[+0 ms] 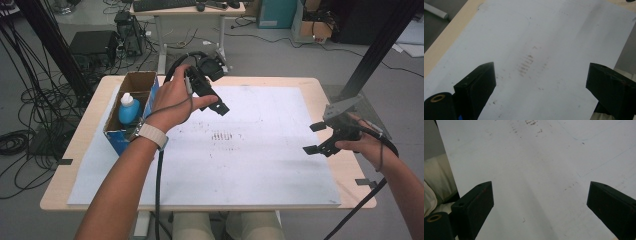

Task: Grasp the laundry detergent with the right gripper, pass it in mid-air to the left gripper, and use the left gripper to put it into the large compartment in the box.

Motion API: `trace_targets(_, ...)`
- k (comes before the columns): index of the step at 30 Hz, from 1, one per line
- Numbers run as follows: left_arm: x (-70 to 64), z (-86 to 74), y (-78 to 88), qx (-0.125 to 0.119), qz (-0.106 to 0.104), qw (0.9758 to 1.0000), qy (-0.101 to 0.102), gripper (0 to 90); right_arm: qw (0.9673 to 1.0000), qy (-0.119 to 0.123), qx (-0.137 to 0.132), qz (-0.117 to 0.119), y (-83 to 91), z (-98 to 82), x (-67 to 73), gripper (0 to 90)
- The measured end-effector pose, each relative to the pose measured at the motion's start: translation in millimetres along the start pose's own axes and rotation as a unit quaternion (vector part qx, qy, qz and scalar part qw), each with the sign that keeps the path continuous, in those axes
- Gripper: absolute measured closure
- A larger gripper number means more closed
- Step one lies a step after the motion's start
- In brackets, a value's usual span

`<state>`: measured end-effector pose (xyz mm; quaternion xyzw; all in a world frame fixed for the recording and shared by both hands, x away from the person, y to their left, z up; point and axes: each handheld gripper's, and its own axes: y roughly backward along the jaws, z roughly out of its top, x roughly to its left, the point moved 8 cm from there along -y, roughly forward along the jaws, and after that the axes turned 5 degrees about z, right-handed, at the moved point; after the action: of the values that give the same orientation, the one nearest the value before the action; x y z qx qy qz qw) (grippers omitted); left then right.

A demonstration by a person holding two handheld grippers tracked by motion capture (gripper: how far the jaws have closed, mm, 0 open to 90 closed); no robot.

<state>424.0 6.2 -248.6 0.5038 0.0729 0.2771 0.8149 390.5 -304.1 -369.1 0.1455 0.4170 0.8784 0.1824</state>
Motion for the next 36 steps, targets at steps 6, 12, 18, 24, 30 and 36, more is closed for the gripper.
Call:
trace_targets(6,-0.4,0.9,0.1,0.000,0.002,1.0000,-0.003,9.5,1.0000,-0.006,0.001,0.001,0.0,-0.6,2.3,7.2)
trace_targets(12,0.9,0.7,-0.1,0.001,0.002,1.0000,-0.001,9.5,1.0000,-0.002,-0.009,0.001,0.7,-0.2,0.7,7.2)
trace_targets(18,1.1,0.4,0.1,0.000,0.003,1.0000,0.000,9.5,1.0000,-0.002,-0.009,0.002,-0.8,-0.3,1.0,7.2)
trace_targets(24,0.7,-0.2,1.0,0.000,0.004,1.0000,0.000,9.5,0.9999,-0.010,-0.008,0.003,-1.4,-0.1,3.3,7.1)
trace_targets(30,0.5,-0.2,1.0,0.001,0.004,1.0000,0.000,9.5,0.9999,-0.001,-0.012,0.002,-0.3,-0.2,1.9,7.1)
trace_targets(36,-0.2,-0.5,1.5,-0.001,0.003,1.0000,0.003,9.5,0.9999,-0.008,-0.011,0.002,0.8,-0.8,2.8,7.2)
